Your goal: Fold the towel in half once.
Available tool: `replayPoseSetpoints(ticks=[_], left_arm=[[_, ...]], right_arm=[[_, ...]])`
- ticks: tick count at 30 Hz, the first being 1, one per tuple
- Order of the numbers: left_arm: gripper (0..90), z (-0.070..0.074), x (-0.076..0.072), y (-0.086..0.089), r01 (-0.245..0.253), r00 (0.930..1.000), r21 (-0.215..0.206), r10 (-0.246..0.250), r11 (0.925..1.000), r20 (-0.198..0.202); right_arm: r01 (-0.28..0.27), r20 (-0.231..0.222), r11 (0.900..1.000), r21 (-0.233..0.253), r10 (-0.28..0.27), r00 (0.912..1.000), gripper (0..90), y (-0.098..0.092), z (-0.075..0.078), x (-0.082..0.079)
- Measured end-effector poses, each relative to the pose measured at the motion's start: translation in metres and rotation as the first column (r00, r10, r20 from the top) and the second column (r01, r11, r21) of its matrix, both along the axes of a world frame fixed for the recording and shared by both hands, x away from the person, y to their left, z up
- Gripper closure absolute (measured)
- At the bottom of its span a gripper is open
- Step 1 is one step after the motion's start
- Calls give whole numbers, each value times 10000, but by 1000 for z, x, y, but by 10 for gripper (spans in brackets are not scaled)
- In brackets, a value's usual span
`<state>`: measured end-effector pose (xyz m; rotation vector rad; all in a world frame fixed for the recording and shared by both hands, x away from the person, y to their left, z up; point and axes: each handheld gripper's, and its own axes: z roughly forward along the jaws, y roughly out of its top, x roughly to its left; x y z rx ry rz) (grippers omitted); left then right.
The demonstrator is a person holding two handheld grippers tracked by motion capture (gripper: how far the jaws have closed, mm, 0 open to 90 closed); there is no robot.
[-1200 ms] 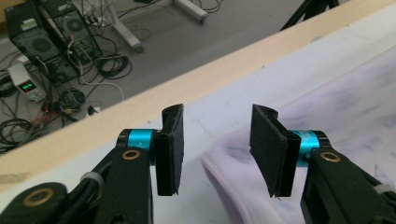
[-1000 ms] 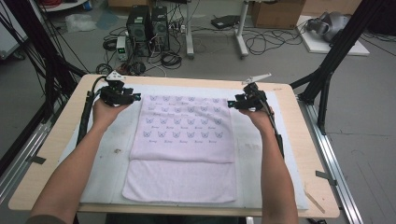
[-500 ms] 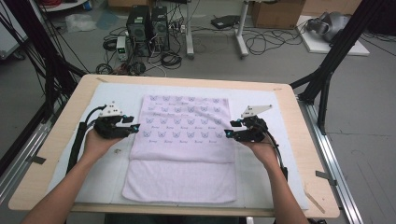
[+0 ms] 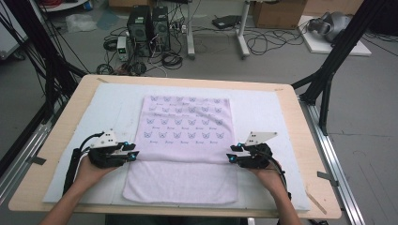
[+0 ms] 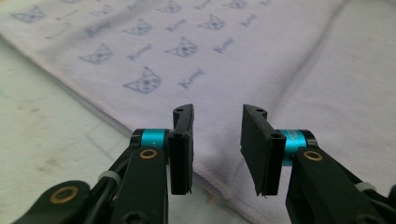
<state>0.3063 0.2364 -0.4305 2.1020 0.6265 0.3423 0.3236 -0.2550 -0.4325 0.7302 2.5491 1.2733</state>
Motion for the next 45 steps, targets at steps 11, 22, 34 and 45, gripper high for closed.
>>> replayPoseSetpoints(ticks=[11, 22, 34, 45], left_arm=[[838, -15, 6, -6, 136, 9991, 703, -107, 9974, -407], [860, -4, 3, -3, -67, 9997, 237, 72, 9997, -233], [865, 46, -17, 6, 71, 9987, 69, -74, 10000, 497], [674, 27, -68, 15, 1137, 9935, 644, -1138, 9914, -27]], right_arm=[[-345, -189, 9985, -422, 337, 9993, 776, 9, -16, -1], [-281, -19, 9995, -129, 281, 9996, 878, 6, -8, -4], [-709, 865, 9957, 603, 656, 9941, 880, 0, 49, -20], [-1771, 164, 9813, 759, 1764, 9842, 724, -7, 40, -74]])
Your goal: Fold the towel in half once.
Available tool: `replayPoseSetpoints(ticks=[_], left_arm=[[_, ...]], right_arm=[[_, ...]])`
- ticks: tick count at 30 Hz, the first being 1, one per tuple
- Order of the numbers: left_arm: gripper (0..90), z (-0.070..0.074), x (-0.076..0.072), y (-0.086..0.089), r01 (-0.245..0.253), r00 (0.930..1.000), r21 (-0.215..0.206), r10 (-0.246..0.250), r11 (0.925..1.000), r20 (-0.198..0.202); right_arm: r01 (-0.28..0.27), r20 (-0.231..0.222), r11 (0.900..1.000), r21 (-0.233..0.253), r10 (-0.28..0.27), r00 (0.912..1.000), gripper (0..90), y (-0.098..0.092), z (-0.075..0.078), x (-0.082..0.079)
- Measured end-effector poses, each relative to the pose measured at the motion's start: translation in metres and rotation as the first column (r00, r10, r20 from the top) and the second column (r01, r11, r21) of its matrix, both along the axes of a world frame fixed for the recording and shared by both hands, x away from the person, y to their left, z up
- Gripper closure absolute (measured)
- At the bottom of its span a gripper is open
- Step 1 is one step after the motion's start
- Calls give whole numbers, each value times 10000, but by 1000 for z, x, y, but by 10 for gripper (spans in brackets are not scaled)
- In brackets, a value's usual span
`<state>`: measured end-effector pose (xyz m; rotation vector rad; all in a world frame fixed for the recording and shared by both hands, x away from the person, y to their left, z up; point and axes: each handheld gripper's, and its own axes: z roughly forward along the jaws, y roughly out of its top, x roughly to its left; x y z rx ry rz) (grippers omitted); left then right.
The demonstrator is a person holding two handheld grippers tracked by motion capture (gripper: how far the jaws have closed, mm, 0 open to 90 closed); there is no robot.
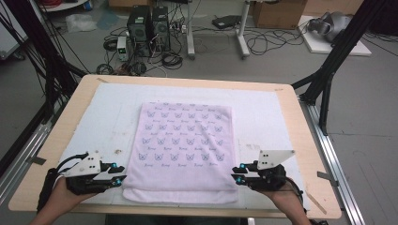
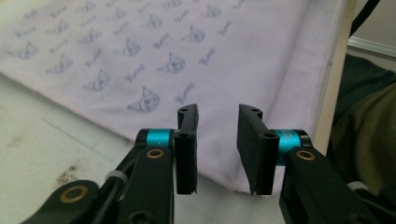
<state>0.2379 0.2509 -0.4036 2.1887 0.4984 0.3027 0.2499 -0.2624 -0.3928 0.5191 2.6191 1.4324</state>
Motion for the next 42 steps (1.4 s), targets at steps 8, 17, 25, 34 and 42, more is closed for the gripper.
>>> replayPoseSetpoints(ticks=[8, 17, 25, 34, 42], left_arm=[[701, -27, 16, -16, 396, 9969, 318, -374, 9987, -686], [881, -36, 13, -22, 486, 9954, 327, -457, 9983, -840], [885, -7, 7, -14, 306, 9993, -203, -310, 9993, -209], [883, 8, -9, -6, 432, 9991, -334, -433, 9985, -22], [682, -21, -14, -12, 673, 9942, 311, -644, 9972, -858]], right_arm=[[-142, -473, 9949, -994, 95, 9988, 673, 20, -41, 13], [-192, -727, 9921, -1239, 102, 9973, 880, 23, -53, 12], [69, -280, 9990, -450, -82, 9996, 886, 11, -28, 8], [-143, 306, 9997, -188, 149, 9994, 886, 8, 5, -12], [-620, -1032, 9968, -511, 565, 9931, 793, 11, -28, -15]])
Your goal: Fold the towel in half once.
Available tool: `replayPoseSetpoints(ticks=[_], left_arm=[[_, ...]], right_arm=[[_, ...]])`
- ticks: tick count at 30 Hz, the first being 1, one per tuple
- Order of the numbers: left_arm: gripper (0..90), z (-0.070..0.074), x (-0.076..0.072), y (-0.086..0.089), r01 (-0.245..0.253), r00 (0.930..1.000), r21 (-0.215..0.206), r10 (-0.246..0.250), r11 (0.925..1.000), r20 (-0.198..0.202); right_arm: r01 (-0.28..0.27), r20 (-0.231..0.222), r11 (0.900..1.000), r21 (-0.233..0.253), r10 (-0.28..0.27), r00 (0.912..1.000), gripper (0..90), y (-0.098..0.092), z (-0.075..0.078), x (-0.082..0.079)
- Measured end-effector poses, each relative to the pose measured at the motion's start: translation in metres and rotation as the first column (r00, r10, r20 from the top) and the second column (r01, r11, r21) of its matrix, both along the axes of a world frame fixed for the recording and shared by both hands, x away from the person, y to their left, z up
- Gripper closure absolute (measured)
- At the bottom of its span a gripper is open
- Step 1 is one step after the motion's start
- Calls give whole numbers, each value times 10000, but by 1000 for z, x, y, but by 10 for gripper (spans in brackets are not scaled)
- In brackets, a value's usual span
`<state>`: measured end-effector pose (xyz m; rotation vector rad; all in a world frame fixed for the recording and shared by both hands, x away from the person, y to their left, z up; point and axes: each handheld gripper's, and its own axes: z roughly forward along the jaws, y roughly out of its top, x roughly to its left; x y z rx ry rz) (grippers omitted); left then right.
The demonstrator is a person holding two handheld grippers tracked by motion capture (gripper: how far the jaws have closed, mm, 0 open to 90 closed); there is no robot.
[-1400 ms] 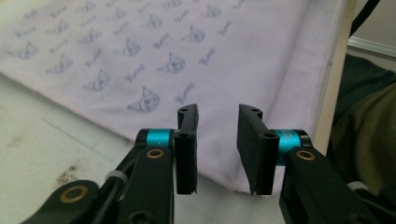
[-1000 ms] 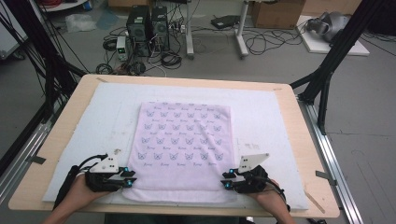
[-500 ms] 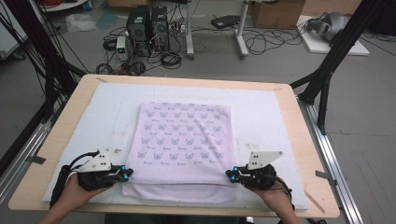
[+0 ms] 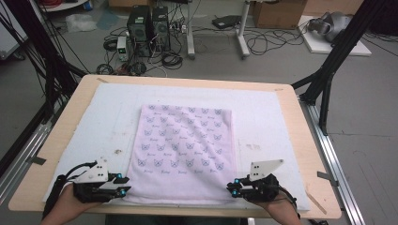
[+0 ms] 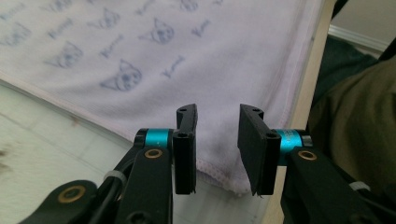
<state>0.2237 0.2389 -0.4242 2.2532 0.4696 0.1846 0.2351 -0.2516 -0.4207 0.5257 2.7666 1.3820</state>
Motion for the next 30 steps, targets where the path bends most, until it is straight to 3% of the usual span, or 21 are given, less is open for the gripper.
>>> replayPoseSetpoints(ticks=[7, 8, 10, 13, 19, 23, 24, 26, 28, 30], left_arm=[[755, -12, 1, -9, 470, 9989, 478, -465, 9978, -113], [776, -13, 1, -9, 411, 9991, 327, -407, 9986, -152], [851, -12, 1, -9, 420, 9991, 342, -416, 9985, -100], [875, -9, 0, -8, 351, 9994, 264, -349, 9990, -74], [878, 6, -8, 1, 216, 9992, -198, -210, 9996, 333], [868, 5, -16, 3, 470, 9986, -91, -468, 9989, 248], [837, 3, -16, 3, 416, 9990, -104, -414, 9991, 161], [744, 0, -13, 4, 259, 9996, -142, -257, 9996, 122], [739, -1, -11, 2, 204, 9997, -136, -202, 9997, 156], [716, -1, -7, 1, 140, 9997, -122, -138, 9998, 220]], right_arm=[[-183, -182, 9990, -412, 175, 9997, 702, 7, -14, 2], [-133, -192, 9984, -547, 122, 9997, 700, 7, -16, 1], [-141, -185, 9969, -776, 127, 9997, 733, 8, -21, 1], [-131, -100, 9973, -725, 124, 9999, 855, 7, -22, 1], [-125, 104, 9992, -384, 129, 9999, 869, 4, -11, -4], [-355, -18, 9992, -186, 355, 9994, 840, 2, -11, -11], [-314, -70, 9994, -151, 313, 9995, 777, 2, -12, -11], [-56, -109, 9999, 143, 58, 9999, 748, -1, -10, -10], [85, -10, 9993, 369, -84, 10000, 737, -1, -6, -7], [121, 146, 9996, 268, -125, 9998, 713, 2, -5, -6]])
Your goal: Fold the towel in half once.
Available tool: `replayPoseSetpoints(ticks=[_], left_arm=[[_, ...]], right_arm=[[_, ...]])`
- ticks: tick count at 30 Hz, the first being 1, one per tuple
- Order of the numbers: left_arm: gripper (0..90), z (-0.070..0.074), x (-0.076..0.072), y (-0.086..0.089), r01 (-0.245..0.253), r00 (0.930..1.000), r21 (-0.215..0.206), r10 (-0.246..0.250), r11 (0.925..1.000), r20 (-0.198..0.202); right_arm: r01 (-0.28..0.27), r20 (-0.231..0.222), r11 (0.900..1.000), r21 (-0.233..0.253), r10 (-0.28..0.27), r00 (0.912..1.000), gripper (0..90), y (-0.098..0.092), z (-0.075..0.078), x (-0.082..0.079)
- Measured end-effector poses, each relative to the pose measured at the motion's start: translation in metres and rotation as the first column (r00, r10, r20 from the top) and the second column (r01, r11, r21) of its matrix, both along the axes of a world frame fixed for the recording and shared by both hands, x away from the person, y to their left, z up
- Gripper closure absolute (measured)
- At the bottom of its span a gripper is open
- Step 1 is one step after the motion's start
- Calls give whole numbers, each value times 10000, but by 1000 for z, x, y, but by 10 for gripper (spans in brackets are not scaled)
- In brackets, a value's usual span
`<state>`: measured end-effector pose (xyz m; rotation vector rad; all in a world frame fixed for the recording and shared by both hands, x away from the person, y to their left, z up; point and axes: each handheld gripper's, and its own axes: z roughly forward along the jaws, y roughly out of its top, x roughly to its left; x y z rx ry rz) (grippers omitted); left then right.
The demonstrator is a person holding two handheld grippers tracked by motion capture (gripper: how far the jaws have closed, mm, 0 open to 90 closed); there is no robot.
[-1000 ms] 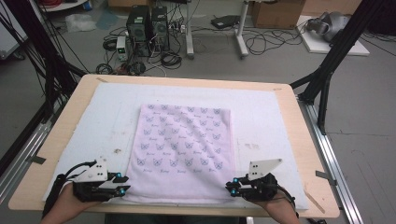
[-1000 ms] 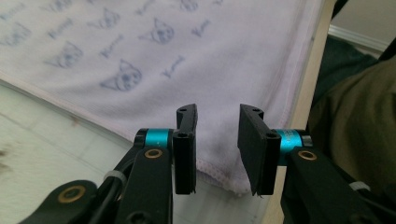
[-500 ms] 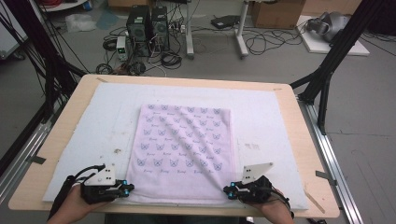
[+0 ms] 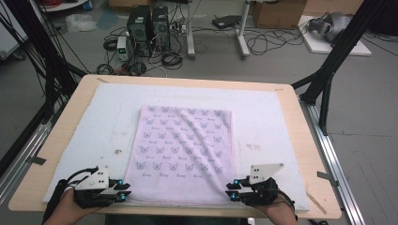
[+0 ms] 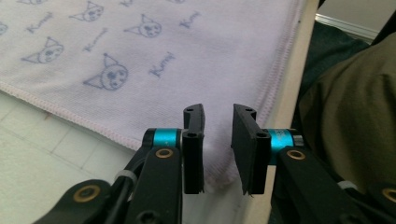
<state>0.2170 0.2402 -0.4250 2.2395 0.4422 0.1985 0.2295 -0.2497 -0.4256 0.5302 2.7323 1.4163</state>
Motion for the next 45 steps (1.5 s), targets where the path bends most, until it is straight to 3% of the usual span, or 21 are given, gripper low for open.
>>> replayPoseSetpoints(ticks=[7, 16, 22, 33, 45], left_arm=[[633, 1, 19, -3, -568, 9982, -498, 576, 9971, 147], [558, 4, 55, -11, -1581, 9857, -1362, 1643, 9780, 361], [524, 1, 74, -14, -2120, 9751, -1408, 2188, 9671, 351], [476, -1, 91, -18, -2497, 9651, -1547, 2588, 9559, 411], [457, 0, 93, -13, -2601, 9606, -1595, 2720, 9523, 576]], right_arm=[[497, 167, 9988, -47, -496, 9986, 617, 3, -4, 18], [1398, 528, 9899, 245, -1410, 9886, 497, 0, 0, 48], [1879, 668, 9819, 246, -1891, 9797, 451, -4, -2, 62], [2586, 742, 9646, 512, -2619, 9622, 388, -11, -5, 86], [2659, 844, 9620, 621, -2705, 9590, 361, -10, -3, 90]])
